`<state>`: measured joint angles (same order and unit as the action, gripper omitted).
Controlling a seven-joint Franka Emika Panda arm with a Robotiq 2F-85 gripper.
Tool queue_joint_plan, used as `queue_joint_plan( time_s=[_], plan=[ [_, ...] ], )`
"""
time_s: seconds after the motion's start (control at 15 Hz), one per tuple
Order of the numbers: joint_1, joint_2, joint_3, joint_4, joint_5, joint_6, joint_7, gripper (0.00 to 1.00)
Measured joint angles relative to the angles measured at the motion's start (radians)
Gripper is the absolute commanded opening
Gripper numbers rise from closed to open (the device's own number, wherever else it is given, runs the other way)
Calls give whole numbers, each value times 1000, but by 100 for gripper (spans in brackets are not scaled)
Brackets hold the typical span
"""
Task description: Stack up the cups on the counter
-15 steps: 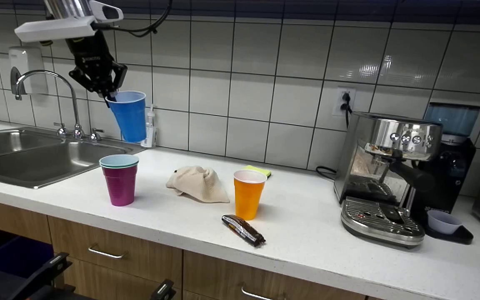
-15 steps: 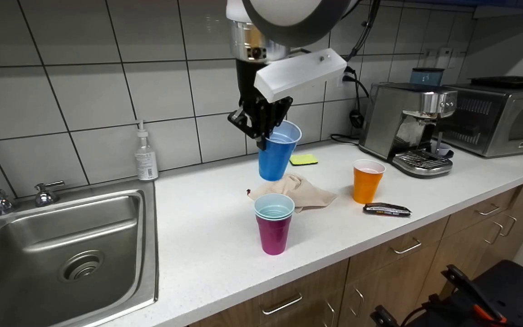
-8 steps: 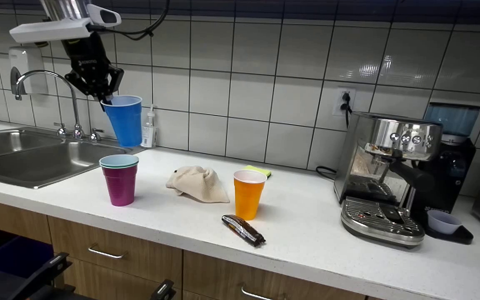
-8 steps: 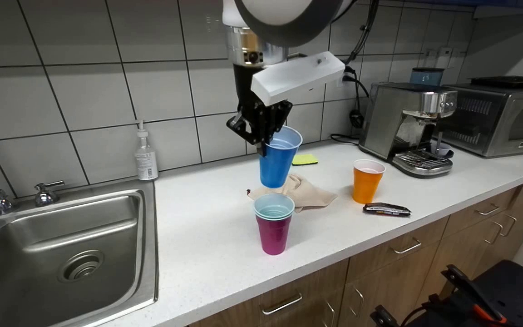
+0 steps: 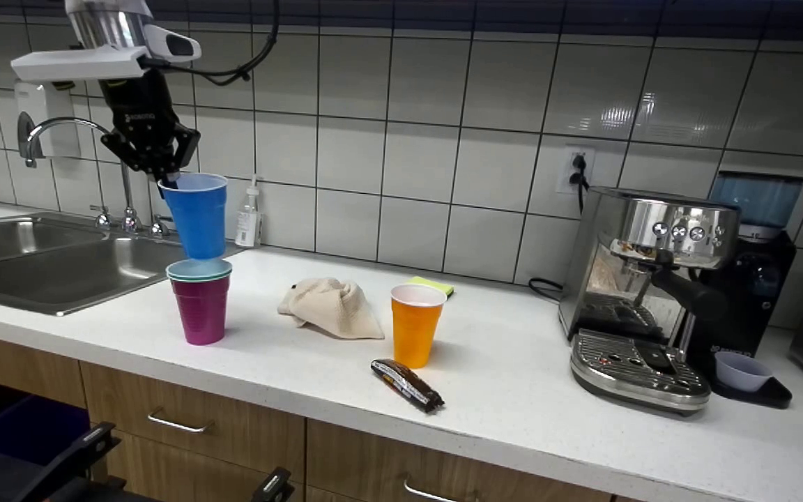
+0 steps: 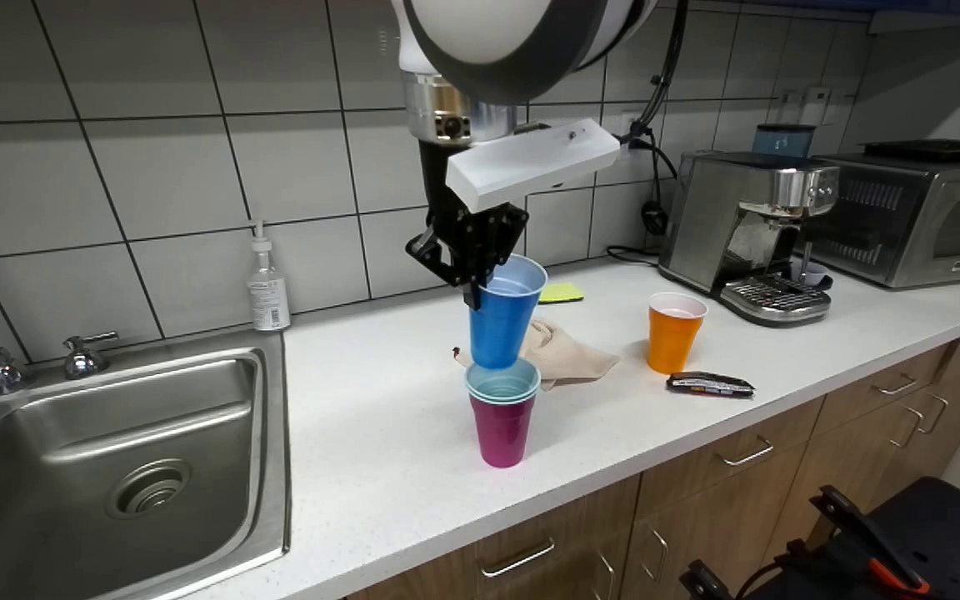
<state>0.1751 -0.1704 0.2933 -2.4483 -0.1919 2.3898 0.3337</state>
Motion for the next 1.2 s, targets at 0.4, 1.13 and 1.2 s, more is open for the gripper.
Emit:
queue_joint_plan(
  time_s=[0.4,1.13,1.2],
  plan=[
    [2,22,-1,4,13,-7,0,1],
    [2,63,-6,14,16,-10,0,1],
    [2,69,-7,16,16,-10,0,1]
  ],
)
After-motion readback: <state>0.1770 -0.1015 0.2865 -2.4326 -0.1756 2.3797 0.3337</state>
